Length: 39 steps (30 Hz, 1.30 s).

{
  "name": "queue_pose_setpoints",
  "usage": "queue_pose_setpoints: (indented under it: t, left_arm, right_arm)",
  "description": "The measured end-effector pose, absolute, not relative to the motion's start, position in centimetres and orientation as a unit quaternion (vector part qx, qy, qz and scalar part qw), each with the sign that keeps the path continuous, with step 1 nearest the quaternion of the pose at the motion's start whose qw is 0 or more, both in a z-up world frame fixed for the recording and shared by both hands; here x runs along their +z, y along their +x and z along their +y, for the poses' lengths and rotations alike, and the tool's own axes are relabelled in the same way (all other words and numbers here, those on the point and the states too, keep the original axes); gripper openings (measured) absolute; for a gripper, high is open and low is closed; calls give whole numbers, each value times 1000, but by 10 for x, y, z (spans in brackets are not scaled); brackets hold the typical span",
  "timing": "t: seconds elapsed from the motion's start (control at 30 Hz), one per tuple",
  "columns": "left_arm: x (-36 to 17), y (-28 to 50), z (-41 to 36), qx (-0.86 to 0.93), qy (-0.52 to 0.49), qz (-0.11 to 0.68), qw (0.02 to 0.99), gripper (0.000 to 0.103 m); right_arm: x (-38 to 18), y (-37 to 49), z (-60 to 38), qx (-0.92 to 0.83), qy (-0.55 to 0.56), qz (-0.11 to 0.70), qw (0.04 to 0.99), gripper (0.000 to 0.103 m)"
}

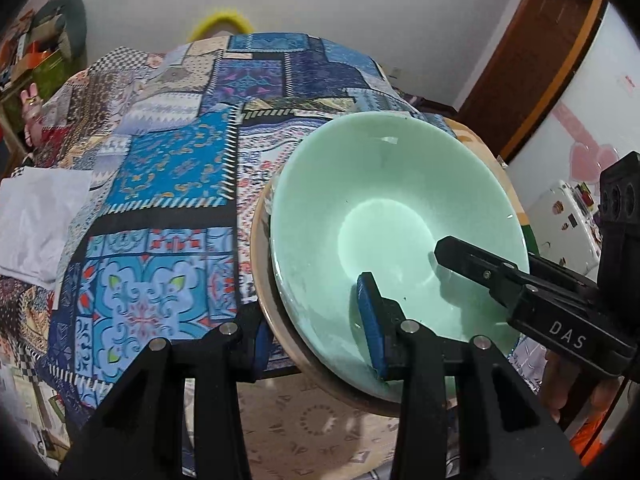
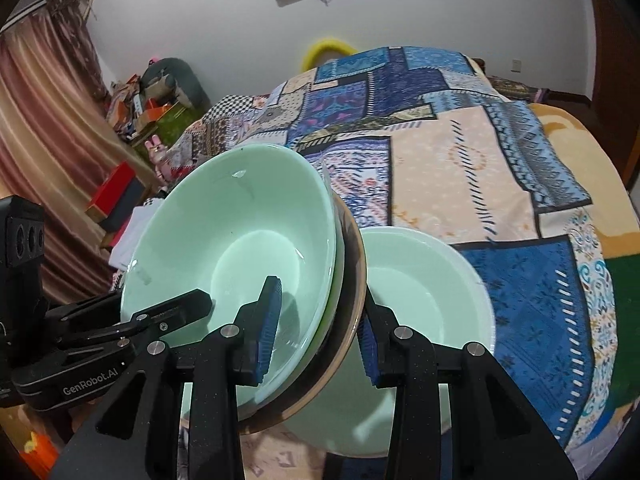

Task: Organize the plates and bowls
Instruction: 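Lower the mint green bowl into the white dotted bowl with both grippers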

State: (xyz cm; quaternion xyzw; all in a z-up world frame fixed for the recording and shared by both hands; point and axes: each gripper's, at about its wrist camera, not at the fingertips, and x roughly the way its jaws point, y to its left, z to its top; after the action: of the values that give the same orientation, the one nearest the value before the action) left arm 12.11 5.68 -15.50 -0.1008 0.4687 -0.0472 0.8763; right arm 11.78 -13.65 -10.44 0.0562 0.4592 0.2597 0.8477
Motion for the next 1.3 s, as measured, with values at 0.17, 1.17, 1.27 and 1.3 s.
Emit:
queue_pose_setpoints:
  t: [0.17,1.17,1.27,1.3]
  left_arm:
    - [-158,130,40,-57,-92,474,874,39]
    - [-210,163,16,-75,-89,523,844,39]
    - [-211,164,18,-74,-99,526,842,39]
    - [-210,163,19,-73,-102,524,843,39]
  right_arm:
    - [-108,120,-151,249,64,463,848,33]
    - [-143,129,-180,230,89,494,834,32]
    - [-142,126,-182,230,94,491,835,33]
    - [-140,124,-184,226,95,487,838,34]
